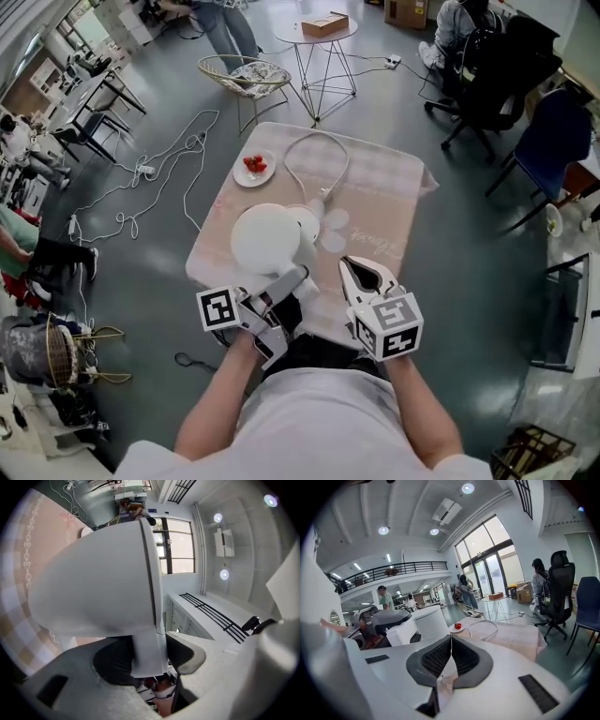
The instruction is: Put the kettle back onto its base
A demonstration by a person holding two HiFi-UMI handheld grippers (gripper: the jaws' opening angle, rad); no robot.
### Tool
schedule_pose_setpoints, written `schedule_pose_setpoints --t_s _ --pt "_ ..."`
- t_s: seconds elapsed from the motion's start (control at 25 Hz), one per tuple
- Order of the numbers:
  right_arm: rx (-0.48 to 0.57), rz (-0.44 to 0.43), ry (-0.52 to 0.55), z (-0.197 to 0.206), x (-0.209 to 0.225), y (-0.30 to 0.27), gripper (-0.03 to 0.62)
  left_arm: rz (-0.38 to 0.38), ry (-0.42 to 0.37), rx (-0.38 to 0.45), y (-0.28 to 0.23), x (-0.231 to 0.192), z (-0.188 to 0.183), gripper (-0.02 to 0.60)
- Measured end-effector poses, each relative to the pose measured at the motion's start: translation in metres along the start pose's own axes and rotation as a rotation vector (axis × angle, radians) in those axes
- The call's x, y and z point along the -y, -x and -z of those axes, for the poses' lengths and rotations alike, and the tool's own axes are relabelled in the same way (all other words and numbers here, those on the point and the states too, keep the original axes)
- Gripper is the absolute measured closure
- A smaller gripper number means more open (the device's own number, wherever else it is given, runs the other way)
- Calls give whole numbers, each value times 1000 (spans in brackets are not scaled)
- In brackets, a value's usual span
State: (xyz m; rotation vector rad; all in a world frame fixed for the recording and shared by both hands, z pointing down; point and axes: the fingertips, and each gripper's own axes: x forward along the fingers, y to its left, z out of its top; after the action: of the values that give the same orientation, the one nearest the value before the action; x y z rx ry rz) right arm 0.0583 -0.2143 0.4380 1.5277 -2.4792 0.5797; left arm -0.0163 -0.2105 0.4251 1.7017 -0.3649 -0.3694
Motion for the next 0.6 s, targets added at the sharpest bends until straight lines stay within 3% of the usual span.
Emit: schedule_pose_setpoints --t_s 0.6 --pt "24 192 -54 -4 -7 -59 589 42 14 -230 -7 -25 -63 381"
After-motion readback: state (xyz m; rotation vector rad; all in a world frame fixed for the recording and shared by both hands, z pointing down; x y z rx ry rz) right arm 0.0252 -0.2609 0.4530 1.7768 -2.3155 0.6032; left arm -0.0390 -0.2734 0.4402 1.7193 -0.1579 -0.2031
